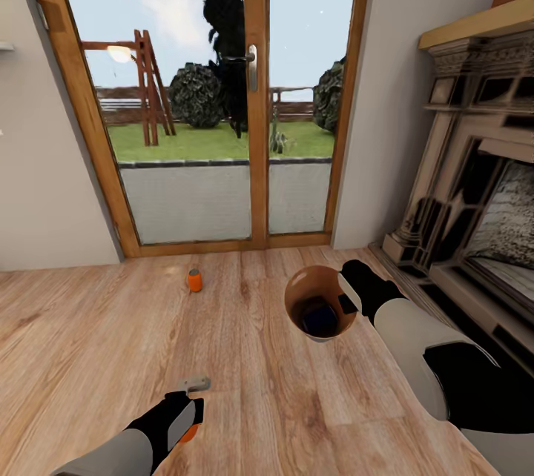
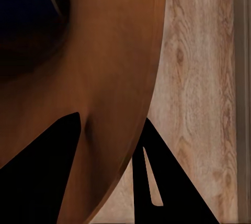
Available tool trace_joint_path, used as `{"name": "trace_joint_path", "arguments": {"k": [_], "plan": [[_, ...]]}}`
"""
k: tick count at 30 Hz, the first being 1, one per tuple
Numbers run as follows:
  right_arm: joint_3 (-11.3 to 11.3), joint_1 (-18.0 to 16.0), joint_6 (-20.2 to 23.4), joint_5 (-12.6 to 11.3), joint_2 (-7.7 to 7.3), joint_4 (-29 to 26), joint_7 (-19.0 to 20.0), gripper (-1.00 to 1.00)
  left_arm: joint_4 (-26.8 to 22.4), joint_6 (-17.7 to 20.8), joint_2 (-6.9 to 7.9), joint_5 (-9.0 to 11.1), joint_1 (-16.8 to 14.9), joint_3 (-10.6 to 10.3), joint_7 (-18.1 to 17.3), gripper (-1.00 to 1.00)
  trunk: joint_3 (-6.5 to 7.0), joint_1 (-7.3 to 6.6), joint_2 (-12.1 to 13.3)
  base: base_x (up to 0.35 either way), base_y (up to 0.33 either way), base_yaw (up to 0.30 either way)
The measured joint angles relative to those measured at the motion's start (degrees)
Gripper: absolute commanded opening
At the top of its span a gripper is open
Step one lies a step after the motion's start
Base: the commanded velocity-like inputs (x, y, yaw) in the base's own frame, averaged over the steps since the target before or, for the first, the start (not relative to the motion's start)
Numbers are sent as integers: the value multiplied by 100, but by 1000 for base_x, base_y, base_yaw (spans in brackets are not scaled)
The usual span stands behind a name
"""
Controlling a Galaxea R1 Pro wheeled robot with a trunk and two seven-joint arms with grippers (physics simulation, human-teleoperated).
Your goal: Put the three can of soda from the living room inside the tash can in the kitchen.
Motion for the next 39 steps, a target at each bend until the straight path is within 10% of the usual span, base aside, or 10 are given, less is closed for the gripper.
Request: {"name": "trace_joint_path", "arguments": {"k": [8,27,39], "plan": [[15,190,-47,45,3,47,99,-100,-979,127,23,16,60,13,-41,-100,177,-21,11,0,0,0],[15,552,-247,84,0,238,328,-100,-6952,2496,65,10,2102,61,-330,-100,532,-378,653,0,0,0],[30,678,-548,94,19,409,328,-100,-7846,2726,279,48,2412,87,-733,-100,747,-641,1134,0,0,0]]}}
